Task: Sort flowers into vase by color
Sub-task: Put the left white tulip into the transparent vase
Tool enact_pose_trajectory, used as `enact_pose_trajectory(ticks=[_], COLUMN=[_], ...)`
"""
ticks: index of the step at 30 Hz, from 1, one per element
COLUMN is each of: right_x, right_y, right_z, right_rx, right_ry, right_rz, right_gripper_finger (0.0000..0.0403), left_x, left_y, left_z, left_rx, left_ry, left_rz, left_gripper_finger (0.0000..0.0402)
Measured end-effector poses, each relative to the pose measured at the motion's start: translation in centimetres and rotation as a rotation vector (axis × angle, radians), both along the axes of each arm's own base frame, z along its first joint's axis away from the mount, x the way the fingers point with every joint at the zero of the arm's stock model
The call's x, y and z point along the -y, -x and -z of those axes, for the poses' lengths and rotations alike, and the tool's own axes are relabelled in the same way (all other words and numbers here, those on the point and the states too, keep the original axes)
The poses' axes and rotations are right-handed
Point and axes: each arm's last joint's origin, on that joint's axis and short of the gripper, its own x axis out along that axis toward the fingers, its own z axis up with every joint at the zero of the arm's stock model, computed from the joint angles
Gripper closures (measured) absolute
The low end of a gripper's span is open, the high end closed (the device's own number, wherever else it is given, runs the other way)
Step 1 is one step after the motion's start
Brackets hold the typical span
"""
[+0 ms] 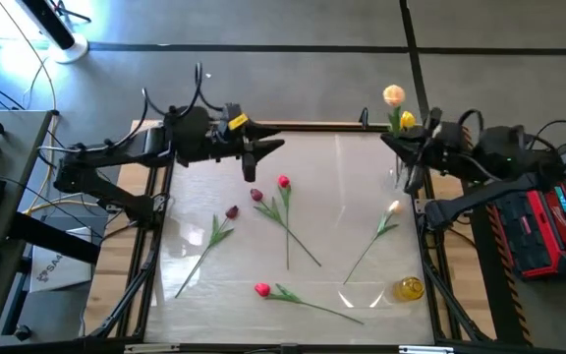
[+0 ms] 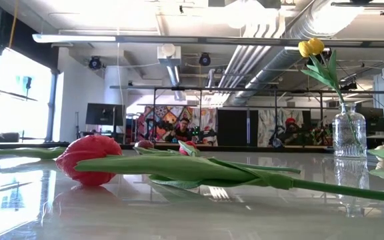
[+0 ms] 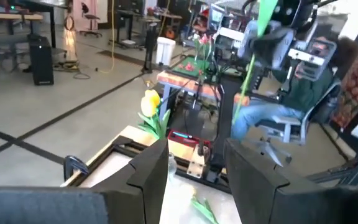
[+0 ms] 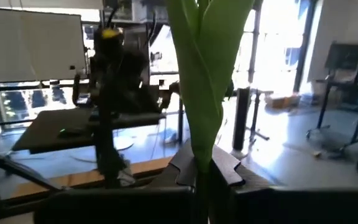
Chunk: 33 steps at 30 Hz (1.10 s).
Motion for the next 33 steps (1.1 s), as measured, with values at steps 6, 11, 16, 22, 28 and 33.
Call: enact_pose_trajectory(ticks=[6,11,16,22,28,33], right_x=[-0.1,-0.2,0.4,1.3,2.1,2.5], right_y=[1.3,1.8,3.4,5.9,7.9,8.9], right_z=[-0.4,0.7,2.7,5.6,8.3,10.0], right_rx=[-0.008,-0.054,-0.009,0.158,0.216,0.218], right_ry=[0.080,0.192,0.186,0.167,0.203,0.199], right_rz=[0.057,0.107,0.114,0.125,0.148,0.176], right_gripper_finger=[0.0403,0.0403,0.0403,0.0403,0.0403,0.0403], left_x=[1.0,1.5,1.7,1.7,1.7,1.7], left_y=[1.8,3.2,3.9,3.8,3.7,3.7], left_z=[3.2,4.4,5.0,5.2,5.3,5.3], left_rx=[0.029,0.034,0.016,0.005,-0.001,-0.003], left_ry=[0.047,0.052,0.022,0.021,0.021,0.020], left_rz=[-0.049,-0.089,-0.111,-0.110,-0.110,-0.109], left_gripper_finger=[0.0257,0.0257,0.0257,0.0257,0.0257,0.0257])
